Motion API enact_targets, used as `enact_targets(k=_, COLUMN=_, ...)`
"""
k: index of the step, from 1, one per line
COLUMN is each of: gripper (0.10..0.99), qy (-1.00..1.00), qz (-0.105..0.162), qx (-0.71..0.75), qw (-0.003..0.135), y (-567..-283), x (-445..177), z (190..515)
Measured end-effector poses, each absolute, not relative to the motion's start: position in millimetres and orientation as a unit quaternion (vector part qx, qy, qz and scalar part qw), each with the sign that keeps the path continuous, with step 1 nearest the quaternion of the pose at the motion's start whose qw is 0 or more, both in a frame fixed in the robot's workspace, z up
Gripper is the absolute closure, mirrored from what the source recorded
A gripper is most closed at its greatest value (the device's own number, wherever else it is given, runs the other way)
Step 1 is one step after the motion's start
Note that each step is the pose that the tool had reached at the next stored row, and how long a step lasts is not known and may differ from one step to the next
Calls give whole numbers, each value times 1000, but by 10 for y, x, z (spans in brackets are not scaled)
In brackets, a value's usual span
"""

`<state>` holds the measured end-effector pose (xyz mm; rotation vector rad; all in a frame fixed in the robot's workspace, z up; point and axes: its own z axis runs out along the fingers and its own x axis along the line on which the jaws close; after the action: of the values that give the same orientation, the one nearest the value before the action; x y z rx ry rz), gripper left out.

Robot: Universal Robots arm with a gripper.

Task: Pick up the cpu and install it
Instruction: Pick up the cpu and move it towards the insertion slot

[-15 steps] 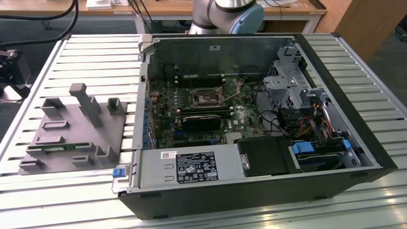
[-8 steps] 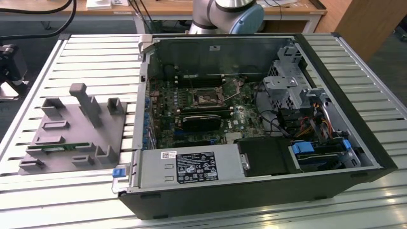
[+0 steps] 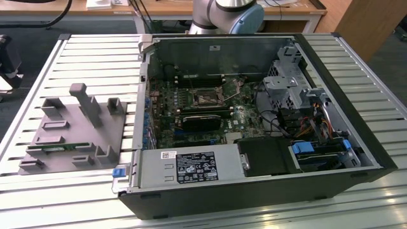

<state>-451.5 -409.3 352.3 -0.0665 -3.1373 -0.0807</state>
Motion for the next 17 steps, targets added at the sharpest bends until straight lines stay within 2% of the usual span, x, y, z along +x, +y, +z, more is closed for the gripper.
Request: enact_targets(k=17, gripper=557, qy=-999, qz=-26, qx=-21, qw=1, y=-4093, x=-4516, z=3971)
